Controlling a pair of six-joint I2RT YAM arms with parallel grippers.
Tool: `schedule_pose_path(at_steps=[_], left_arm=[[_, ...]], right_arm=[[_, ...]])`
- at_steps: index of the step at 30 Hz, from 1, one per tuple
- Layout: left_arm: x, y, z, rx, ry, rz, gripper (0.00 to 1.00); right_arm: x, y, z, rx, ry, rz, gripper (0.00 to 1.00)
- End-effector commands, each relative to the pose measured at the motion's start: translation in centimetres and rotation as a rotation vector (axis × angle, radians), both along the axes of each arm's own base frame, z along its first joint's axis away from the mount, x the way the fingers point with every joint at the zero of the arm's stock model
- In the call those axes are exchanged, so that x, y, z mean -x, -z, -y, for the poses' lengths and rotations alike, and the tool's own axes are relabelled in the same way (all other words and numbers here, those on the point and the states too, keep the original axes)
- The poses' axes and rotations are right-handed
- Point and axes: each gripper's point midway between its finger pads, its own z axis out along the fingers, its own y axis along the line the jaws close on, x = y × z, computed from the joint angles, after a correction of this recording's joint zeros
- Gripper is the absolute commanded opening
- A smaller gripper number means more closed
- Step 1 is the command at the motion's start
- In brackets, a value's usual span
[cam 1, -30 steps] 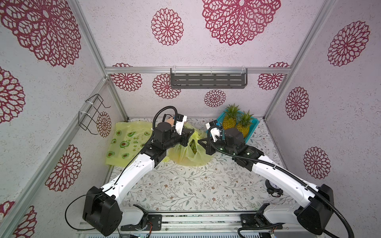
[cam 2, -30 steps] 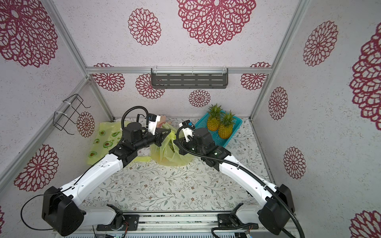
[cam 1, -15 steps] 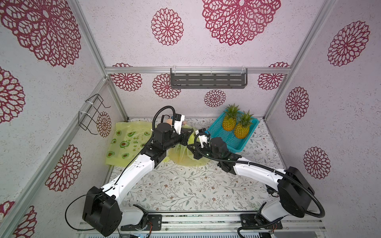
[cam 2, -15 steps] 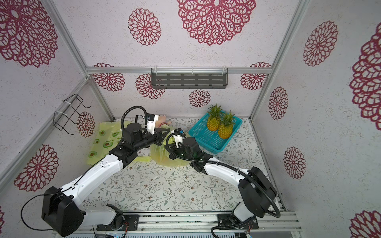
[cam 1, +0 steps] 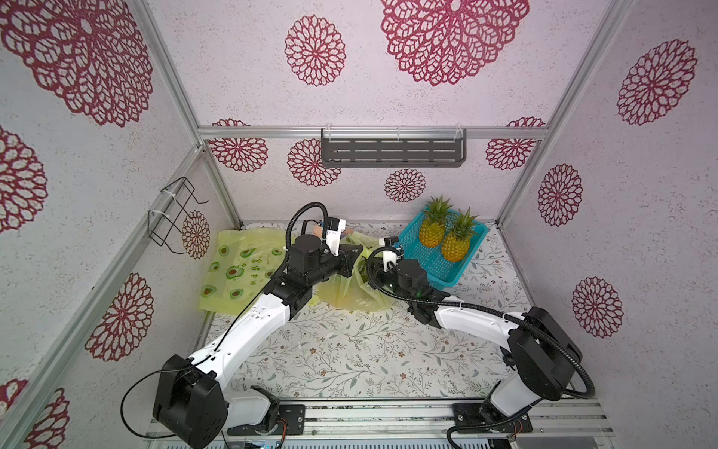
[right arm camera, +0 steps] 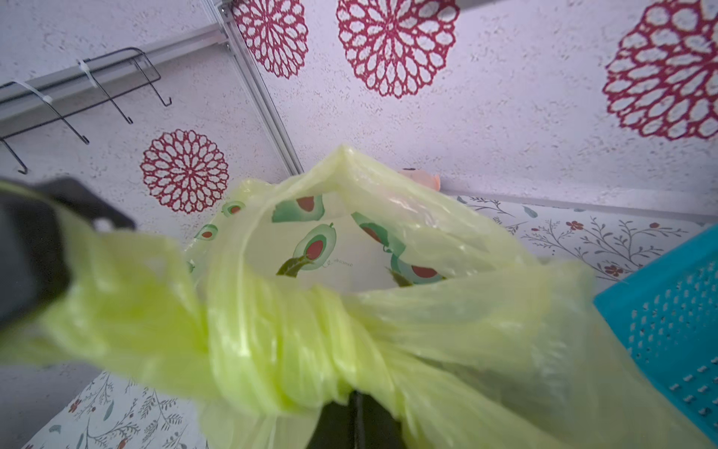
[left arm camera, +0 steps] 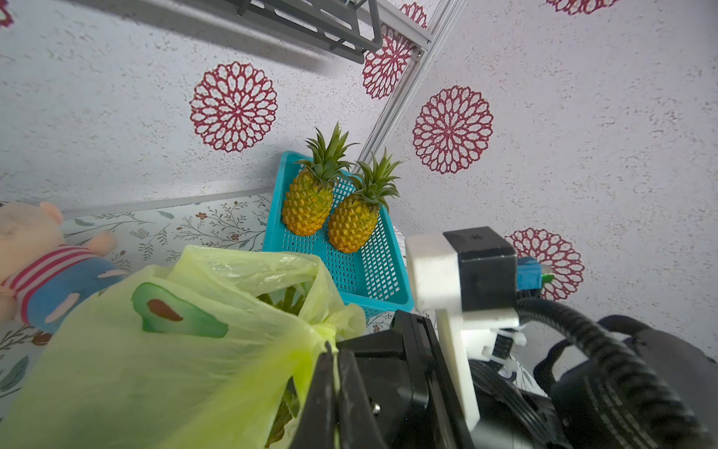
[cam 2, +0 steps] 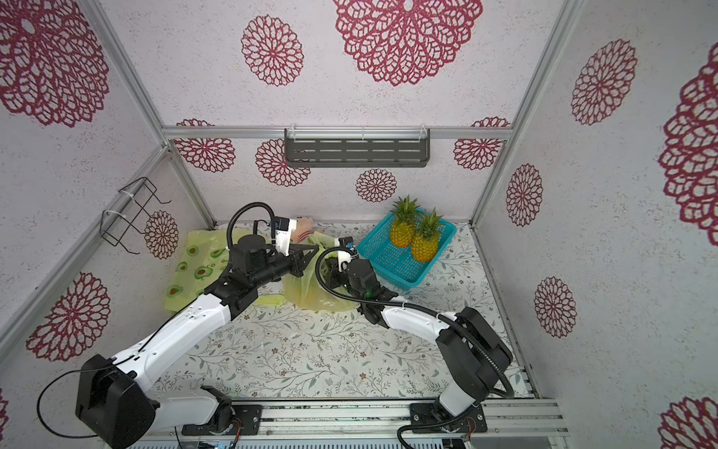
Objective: Place the pineapple into a plastic bag & tie a knot
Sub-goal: Cross the plastic bag at the center of the board.
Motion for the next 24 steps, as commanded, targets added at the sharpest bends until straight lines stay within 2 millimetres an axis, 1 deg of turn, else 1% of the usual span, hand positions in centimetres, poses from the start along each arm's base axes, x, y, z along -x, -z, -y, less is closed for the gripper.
schedule_pose_path(at_steps=[1,3,5,8,9,11,14,16,18,19,24], left_arm=[[0.1,-0.8,0.0,0.023,0.011,0.011,0.00],[0.0,-0.8,0.0,0.023,0.010,0.012,0.00],[0.0,-0.8,0.0,0.022,0.006,0.014,0.00],[-0.1,-1.0,-0.3,0.021,-0.008,0.020,0.00],[-0.1,-1.1,-0.5,0.021,-0.015,0.021,0.00],[0.0,-1.0,-0.8,0.022,-0.026,0.021,0.00],[0.5,-0.8,-1.3,0.029,-0.041,0.013,0.00],[0.9,-0.3,-1.6,0.030,-0.044,0.001,0.00],[1.2,0.3,-1.8,0.028,-0.052,-0.017,0.00],[1.3,0.8,-2.0,0.024,-0.055,-0.029,0.00],[1.6,2.4,-2.2,0.011,-0.060,-0.063,0.00]], right_arm=[[0.6,-3.0,-1.9,-0.093,-0.109,0.076,0.00],[1.4,-3.0,-3.5,-0.127,-0.200,0.070,0.00],[1.8,-2.9,-4.4,-0.150,-0.249,0.067,0.00],[0.9,-1.9,-4.4,-0.144,-0.218,0.055,0.00],[0.1,-1.6,-3.9,-0.140,-0.173,0.056,0.00],[-1.7,-1.5,-2.1,-0.154,-0.068,0.068,0.00],[-4.0,-2.8,0.3,-0.221,0.024,0.105,0.00],[-4.9,-3.9,0.9,-0.266,0.019,0.118,0.00],[-4.9,-4.7,0.8,-0.295,-0.009,0.128,0.00],[-4.6,-5.2,0.5,-0.308,-0.033,0.141,0.00],[-2.2,-6.1,-1.0,-0.391,-0.197,0.165,0.00]])
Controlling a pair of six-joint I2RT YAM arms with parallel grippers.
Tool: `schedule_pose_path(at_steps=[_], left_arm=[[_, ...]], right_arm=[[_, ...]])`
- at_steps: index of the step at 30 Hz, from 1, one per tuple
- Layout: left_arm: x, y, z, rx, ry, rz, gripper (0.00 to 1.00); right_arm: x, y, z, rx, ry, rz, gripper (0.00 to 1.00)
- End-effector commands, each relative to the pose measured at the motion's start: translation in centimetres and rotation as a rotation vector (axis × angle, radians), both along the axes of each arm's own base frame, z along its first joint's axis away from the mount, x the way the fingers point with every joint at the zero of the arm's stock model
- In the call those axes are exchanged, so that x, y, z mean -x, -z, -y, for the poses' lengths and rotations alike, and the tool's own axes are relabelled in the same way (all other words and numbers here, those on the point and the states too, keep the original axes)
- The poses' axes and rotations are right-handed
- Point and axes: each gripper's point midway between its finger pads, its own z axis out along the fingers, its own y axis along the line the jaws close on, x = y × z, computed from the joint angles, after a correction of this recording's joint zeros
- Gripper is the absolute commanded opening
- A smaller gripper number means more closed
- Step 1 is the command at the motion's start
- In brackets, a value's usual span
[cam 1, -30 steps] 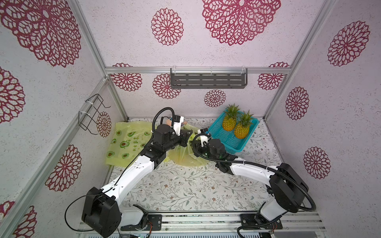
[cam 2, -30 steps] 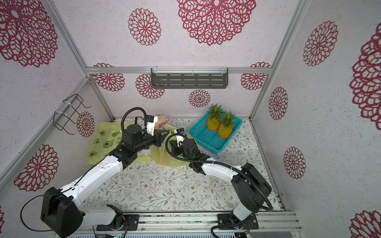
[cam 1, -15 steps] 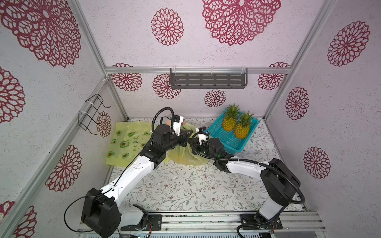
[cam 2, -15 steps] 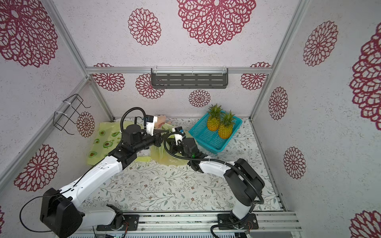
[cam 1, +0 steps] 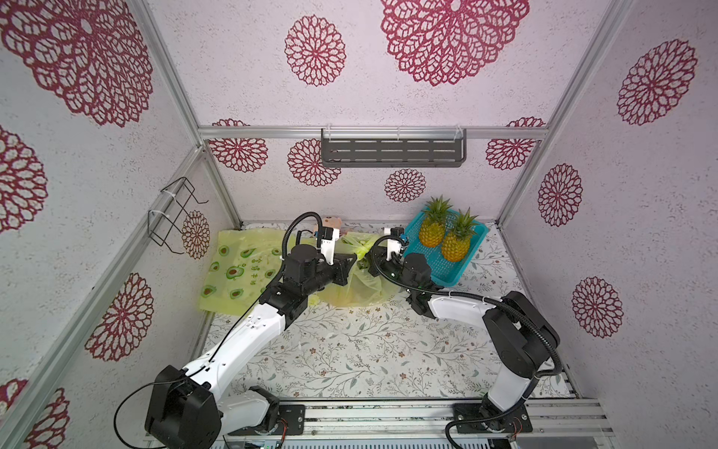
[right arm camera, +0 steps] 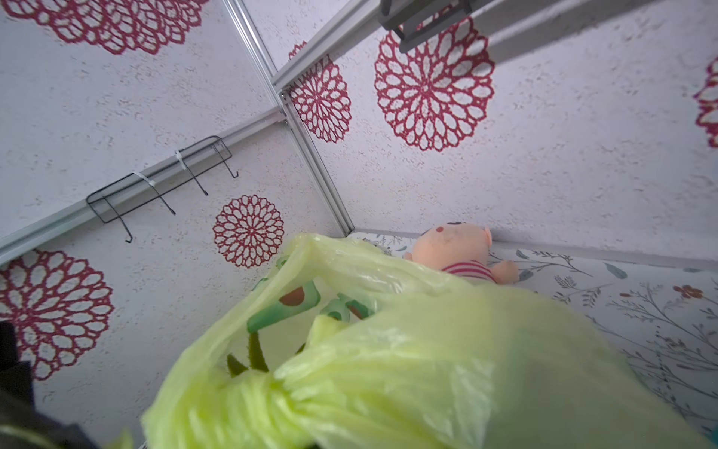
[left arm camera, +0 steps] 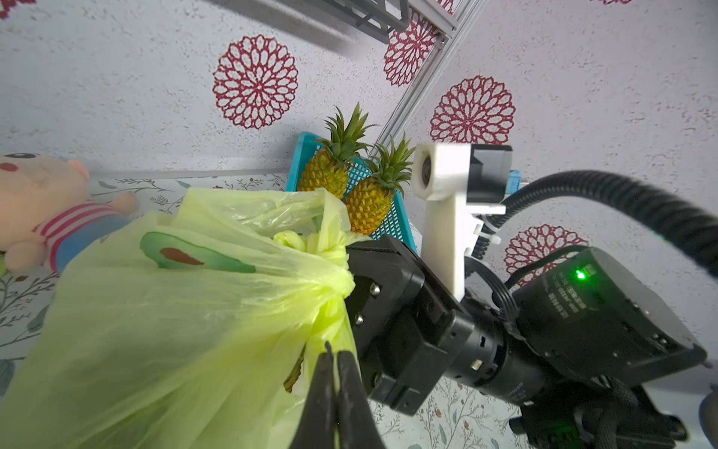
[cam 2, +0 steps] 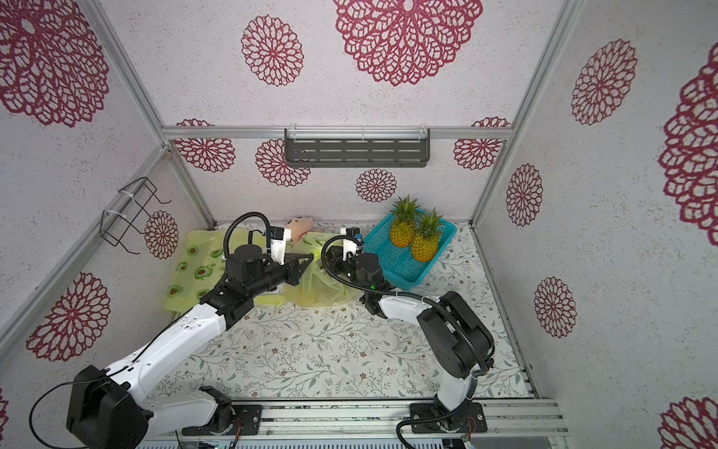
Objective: Place the pineapple into a plastic bag & tie a knot
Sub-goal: Cross the plastic bag at the center of the board.
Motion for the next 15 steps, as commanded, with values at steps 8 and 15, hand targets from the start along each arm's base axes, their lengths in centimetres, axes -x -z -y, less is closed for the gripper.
schedule_pose_path(at_steps=[8,15], left_arm=[[-0.1,-0.8,0.1,0.018,0.012,0.007,0.00],[0.0,-1.2,0.2,0.025,0.023,0.008,0.00]], right_arm=[[1.0,-0.9,-2.6,-0.091,-0.112,0.041,0.00],[-1.8,0.5,-1.3,-0.071,0.044,0.016,0.00]])
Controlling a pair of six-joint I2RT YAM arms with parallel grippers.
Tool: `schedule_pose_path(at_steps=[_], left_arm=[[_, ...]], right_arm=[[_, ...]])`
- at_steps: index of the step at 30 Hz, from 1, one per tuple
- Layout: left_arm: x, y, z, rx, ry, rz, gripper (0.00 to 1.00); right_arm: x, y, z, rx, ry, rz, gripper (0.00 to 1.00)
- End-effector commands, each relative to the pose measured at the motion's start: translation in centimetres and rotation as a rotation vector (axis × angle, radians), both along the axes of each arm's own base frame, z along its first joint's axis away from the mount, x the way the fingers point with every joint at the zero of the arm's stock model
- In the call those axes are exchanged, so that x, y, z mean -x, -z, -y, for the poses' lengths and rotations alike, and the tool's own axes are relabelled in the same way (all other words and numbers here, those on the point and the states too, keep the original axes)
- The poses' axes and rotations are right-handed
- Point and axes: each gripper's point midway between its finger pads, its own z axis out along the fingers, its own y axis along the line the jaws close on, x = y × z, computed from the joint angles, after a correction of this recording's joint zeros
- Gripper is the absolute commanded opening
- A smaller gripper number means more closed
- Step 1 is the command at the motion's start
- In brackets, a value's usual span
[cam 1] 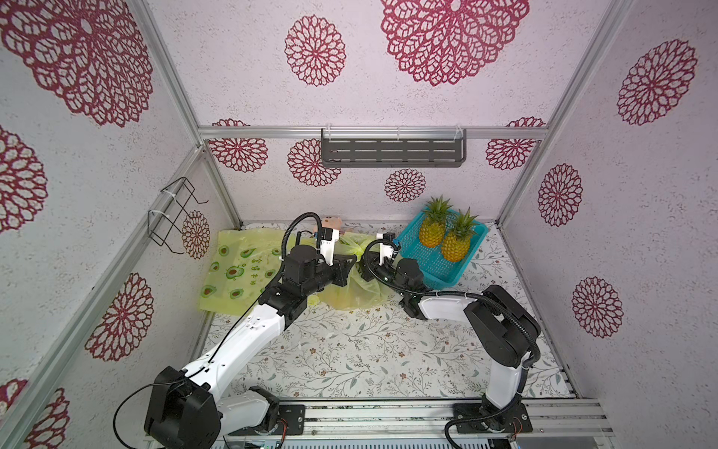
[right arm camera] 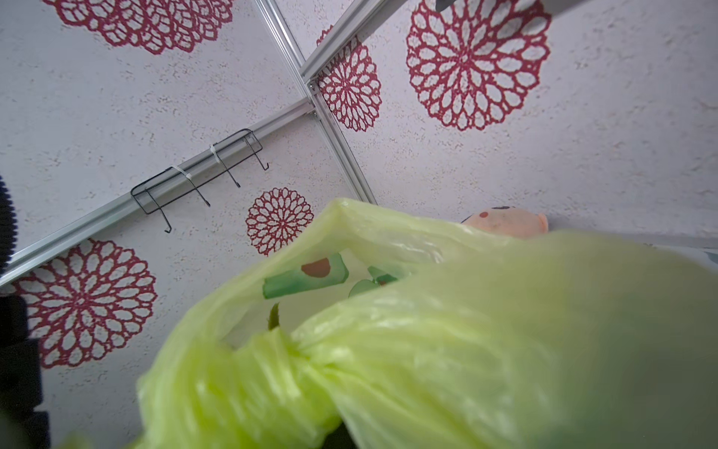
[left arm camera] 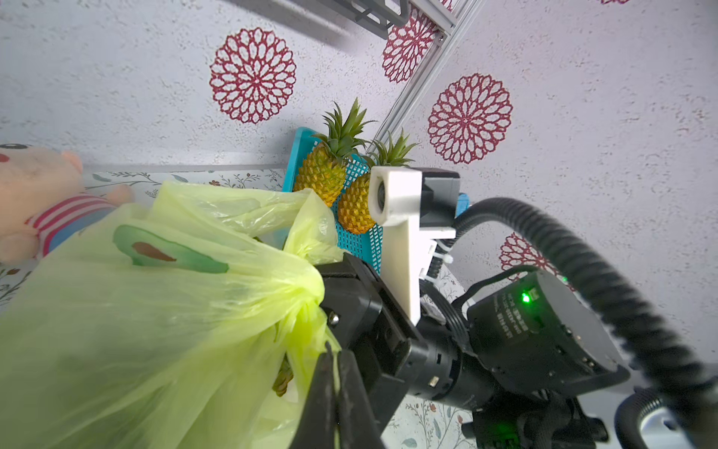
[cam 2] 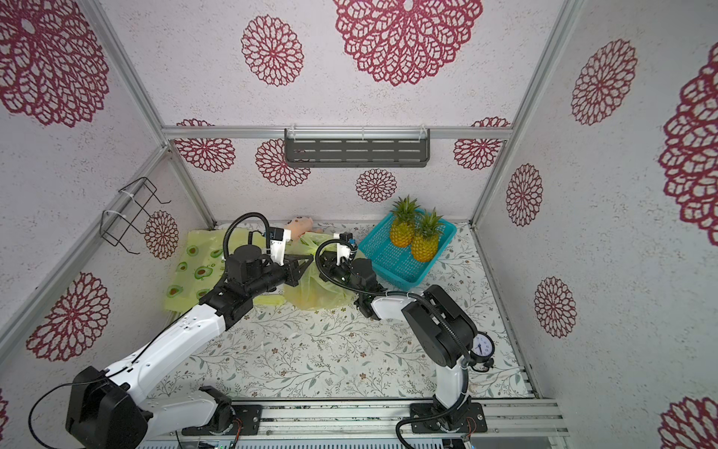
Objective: Place the pineapple into a plastic bag & tie a knot
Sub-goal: Cross the plastic bag at the center of the board.
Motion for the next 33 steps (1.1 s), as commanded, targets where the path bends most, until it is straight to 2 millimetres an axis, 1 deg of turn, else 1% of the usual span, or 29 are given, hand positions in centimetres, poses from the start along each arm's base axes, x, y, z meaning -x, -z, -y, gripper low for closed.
schedule_pose_path(at_steps=[1,3,5,6,8,9,10,12,15,18,20,22,24,26,29,33], left_arm=[[0.0,-0.8,0.0,0.018,0.008,0.010,0.00],[0.4,-0.4,-0.2,0.023,0.007,-0.006,0.00],[0.8,0.4,-0.4,0.023,0.000,-0.022,0.00],[0.9,0.8,-0.5,0.022,-0.002,-0.032,0.00],[1.3,1.9,-0.5,0.012,0.007,-0.068,0.00],[1.6,2.6,-0.3,-0.003,0.024,-0.098,0.00],[1.8,3.2,-0.2,-0.022,0.037,-0.128,0.00],[2.3,4.2,0.3,-0.036,0.078,-0.163,0.00],[2.7,4.6,1.0,-0.031,0.129,-0.171,0.00],[2.7,4.3,1.2,-0.030,0.141,-0.164,0.00],[2.6,4.3,1.3,-0.034,0.144,-0.161,0.00],[2.5,4.5,1.3,-0.038,0.144,-0.167,0.00],[2.4,4.7,1.4,-0.042,0.145,-0.174,0.00],[2.4,5.0,1.5,-0.046,0.151,-0.183,0.00],[2.4,5.1,1.4,-0.056,0.152,-0.186,0.00],[2.5,4.3,1.4,-0.068,0.164,-0.163,0.00]], right_arm=[[-2.6,-2.5,1.6,-0.040,0.127,0.047,0.00],[-3.4,-4.1,2.3,-0.070,0.150,0.072,0.00],[-3.8,-5.8,3.0,-0.101,0.156,0.102,0.00],[-3.6,-6.6,3.4,-0.119,0.149,0.123,0.00],[-2.2,-7.9,3.9,-0.154,0.124,0.174,0.00],[-1.5,-8.2,4.0,-0.163,0.101,0.191,0.00],[-0.9,-8.3,3.9,-0.169,0.075,0.193,0.00],[-0.1,-7.8,3.5,-0.172,0.024,0.182,0.00],[0.4,-6.9,2.7,-0.197,-0.047,0.157,0.00],[0.0,-5.7,1.9,-0.204,-0.075,0.115,0.00],[-0.5,-4.7,1.9,-0.207,-0.059,0.098,0.00],[-1.2,-4.6,2.2,-0.211,-0.028,0.093,0.00],[-1.7,-5.2,3.0,-0.232,0.005,0.106,0.00],[-1.8,-6.4,3.6,-0.264,0.011,0.130,0.00],[-1.2,-8.2,3.7,-0.304,-0.047,0.163,0.00],[-0.5,-8.9,3.7,-0.348,-0.109,0.170,0.00]])
